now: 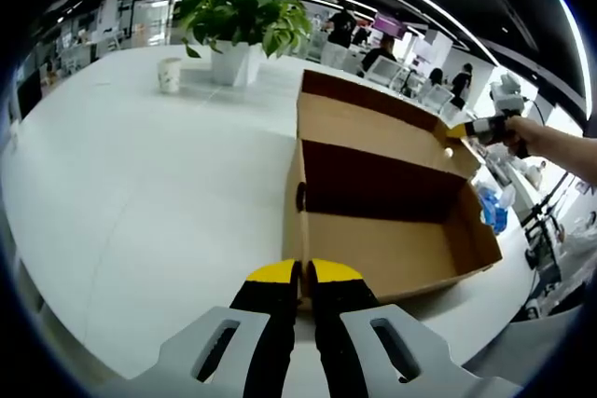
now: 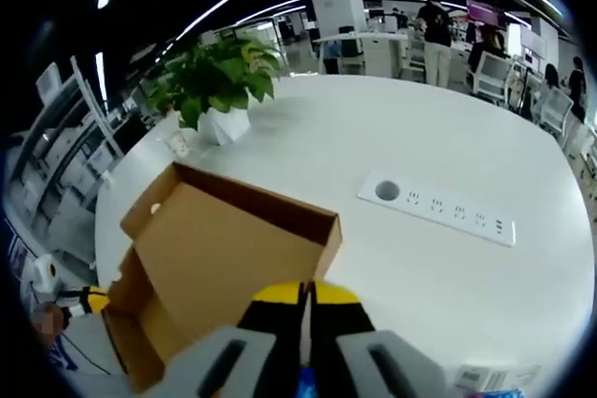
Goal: Operate the shoe box by opening the lid, removing the specified soft item, and placing it in the target area until the item is outside and the box remains undamaged.
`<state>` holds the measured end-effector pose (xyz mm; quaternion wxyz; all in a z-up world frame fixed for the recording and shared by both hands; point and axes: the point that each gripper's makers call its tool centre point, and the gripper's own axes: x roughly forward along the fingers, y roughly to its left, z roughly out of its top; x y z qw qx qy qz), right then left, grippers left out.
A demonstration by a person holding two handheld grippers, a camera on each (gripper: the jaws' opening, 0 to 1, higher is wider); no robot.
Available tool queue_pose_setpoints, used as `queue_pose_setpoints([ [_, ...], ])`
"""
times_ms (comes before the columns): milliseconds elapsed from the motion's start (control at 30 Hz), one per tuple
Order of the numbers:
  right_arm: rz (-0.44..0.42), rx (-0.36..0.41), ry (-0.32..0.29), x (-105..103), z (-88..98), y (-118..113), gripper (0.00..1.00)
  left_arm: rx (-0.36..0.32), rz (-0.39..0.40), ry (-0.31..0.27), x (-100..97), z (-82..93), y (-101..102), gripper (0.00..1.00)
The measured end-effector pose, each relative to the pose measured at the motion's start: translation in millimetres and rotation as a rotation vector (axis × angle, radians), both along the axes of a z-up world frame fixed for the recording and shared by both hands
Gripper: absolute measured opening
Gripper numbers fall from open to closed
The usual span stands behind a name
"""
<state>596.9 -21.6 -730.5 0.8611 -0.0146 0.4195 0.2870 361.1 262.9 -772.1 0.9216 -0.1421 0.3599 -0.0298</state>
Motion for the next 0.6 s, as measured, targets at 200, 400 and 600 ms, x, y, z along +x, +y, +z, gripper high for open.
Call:
queue_pose_setpoints([
  [200, 0.009, 0.011, -0.029, -6.4, 11.3, -0.9, 0.00, 0.000, 0.001, 0.003, -0.7, 0.0, -0.7, 0.02],
  [400, 0.034, 0.016, -0.085, -10.4, 25.2, -0.5, 0.00, 0.005, -0.001, 0.005, -1.1, 0.3, -1.5, 0.02],
  [600, 0.037, 0.033, -0.123, -14.9, 34.4, -2.3, 0.00, 0.005, -0.002, 0.004, -0.8, 0.4, -1.3, 0.02],
])
